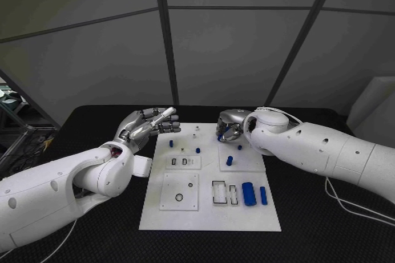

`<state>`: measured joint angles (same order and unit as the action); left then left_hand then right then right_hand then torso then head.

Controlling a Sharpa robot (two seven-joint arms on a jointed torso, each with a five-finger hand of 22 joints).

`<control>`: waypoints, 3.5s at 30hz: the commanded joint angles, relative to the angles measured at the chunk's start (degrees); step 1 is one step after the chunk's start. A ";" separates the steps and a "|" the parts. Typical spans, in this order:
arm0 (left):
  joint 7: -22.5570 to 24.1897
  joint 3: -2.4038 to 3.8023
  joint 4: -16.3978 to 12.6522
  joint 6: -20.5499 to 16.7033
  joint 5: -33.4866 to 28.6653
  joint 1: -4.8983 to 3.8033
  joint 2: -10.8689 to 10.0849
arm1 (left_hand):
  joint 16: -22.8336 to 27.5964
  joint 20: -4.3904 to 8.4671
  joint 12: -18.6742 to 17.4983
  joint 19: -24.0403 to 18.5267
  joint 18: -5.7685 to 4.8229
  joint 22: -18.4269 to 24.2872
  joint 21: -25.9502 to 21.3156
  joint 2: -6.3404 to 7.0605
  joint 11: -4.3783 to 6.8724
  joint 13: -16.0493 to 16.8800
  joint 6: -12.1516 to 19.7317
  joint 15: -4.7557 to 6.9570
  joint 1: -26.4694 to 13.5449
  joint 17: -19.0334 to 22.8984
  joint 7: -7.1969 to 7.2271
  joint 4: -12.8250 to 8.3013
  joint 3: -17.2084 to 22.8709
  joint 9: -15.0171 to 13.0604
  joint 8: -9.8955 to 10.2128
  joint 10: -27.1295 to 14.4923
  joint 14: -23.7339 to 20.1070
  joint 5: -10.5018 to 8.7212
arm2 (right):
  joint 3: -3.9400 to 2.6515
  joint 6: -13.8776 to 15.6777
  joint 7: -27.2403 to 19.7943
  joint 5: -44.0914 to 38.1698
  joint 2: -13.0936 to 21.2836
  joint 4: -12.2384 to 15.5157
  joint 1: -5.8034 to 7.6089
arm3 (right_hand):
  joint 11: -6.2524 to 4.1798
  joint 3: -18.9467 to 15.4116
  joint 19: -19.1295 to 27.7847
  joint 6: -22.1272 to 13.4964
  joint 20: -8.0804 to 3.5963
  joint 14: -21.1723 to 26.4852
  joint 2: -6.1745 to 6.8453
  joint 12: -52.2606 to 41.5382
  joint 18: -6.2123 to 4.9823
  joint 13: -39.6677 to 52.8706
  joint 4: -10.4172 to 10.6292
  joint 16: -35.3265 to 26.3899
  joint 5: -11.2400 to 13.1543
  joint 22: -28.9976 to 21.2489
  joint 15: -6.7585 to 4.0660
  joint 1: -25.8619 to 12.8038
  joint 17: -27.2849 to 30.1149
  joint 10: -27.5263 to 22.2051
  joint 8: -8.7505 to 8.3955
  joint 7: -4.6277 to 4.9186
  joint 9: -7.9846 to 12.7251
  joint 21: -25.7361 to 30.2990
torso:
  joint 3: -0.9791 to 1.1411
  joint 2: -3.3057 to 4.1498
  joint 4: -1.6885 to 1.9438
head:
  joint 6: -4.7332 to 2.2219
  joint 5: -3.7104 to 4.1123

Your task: Assemble the parts on the task board

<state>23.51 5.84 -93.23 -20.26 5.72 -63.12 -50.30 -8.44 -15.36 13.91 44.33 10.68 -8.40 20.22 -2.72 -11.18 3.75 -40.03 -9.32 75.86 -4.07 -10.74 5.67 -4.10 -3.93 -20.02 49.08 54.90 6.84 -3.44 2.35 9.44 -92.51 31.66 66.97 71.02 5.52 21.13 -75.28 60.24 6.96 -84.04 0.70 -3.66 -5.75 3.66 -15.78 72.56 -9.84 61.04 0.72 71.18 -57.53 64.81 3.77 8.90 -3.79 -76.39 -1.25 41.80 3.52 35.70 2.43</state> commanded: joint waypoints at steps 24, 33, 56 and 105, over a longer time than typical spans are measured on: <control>0.15 0.06 0.18 0.56 0.34 -0.20 -0.43 | 0.42 -0.07 -0.40 0.40 -0.27 0.09 0.43 -0.17 -0.17 -0.09 -0.39 -0.11 0.01 0.07 -2.77 -0.45 -0.13 0.06 0.14 0.43 -0.20 -0.06 | -0.04 10.91 -4.32 1.39 0.29 0.62 0.11 | -1.36 3.01 -2.18 3.89 -0.98 -0.85 -1.60 -0.09 1.05 0.33 0.18 1.68 -1.17 4.53 -1.13 -0.08 -0.98 5.18 0.91 -1.23 -0.88 -2.81 | -0.16 -0.03 -0.03 | -0.11 -0.24; 0.22 0.06 0.36 0.52 0.32 -0.29 -0.65 | 0.42 -0.07 -0.40 0.40 -0.27 0.09 0.43 -0.17 -0.17 -0.09 -0.39 -0.11 0.01 0.07 -2.77 -0.45 -0.13 0.06 0.14 0.43 -0.20 -0.06 | -0.05 16.56 -5.87 2.45 -2.63 -1.99 0.14 | -1.38 3.42 -2.21 4.02 -1.08 -0.82 -1.45 0.09 1.08 0.26 -0.11 1.76 -1.21 4.70 -1.18 0.19 -1.00 5.21 0.83 -1.25 -0.95 -2.92 | -0.19 0.10 0.14 | -0.72 -0.44; 0.22 0.08 0.45 0.70 0.31 -0.55 -0.14 | 0.45 -0.06 -0.42 0.44 -0.27 0.10 0.44 -0.17 -0.16 -0.08 -0.43 -0.10 0.02 0.07 -2.79 -0.51 -0.15 0.06 0.14 0.48 -0.18 -0.09 | -0.06 15.20 -7.90 3.17 -11.75 -12.92 0.14 | -1.19 3.88 -2.04 3.73 -1.10 -0.72 -1.20 0.27 1.06 0.13 -0.13 1.74 -1.19 4.55 -1.13 -0.05 -0.76 4.83 0.45 -1.06 -0.93 -2.90 | -0.22 0.47 0.35 | -0.92 -0.84; -0.09 0.08 0.59 0.91 0.30 -1.00 0.27 | 0.50 -0.06 -0.47 0.49 -0.28 0.12 0.46 -0.20 -0.15 -0.08 -0.48 -0.09 0.04 0.08 -2.78 -0.58 -0.18 0.06 0.15 0.54 -0.16 -0.12 | -0.04 12.19 -7.57 2.98 -15.35 -18.07 0.13 | 0.64 5.34 0.64 -0.23 0.19 0.10 1.35 0.34 0.32 -0.16 0.19 0.83 0.10 0.60 0.46 -1.79 1.77 -1.73 -0.24 0.47 -0.30 -1.12 | -0.35 0.45 0.21 | -0.54 -1.52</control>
<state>23.19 5.87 -92.60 -20.07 5.75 -64.00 -50.11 -8.21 -15.37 13.70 44.32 10.69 -8.38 20.43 -2.72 -11.39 3.74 -40.03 -9.31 75.86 -4.06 -10.74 5.51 -4.25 -3.95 -20.02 49.26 54.90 6.84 -3.45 14.63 2.63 -89.69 16.41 48.97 71.02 6.01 26.14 -74.95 60.33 7.15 -83.94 1.53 -3.47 -5.78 3.55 -15.56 73.54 -9.98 61.96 0.84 69.39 -55.99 63.47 3.61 9.40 -4.14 -77.69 -1.59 42.26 3.72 35.21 0.94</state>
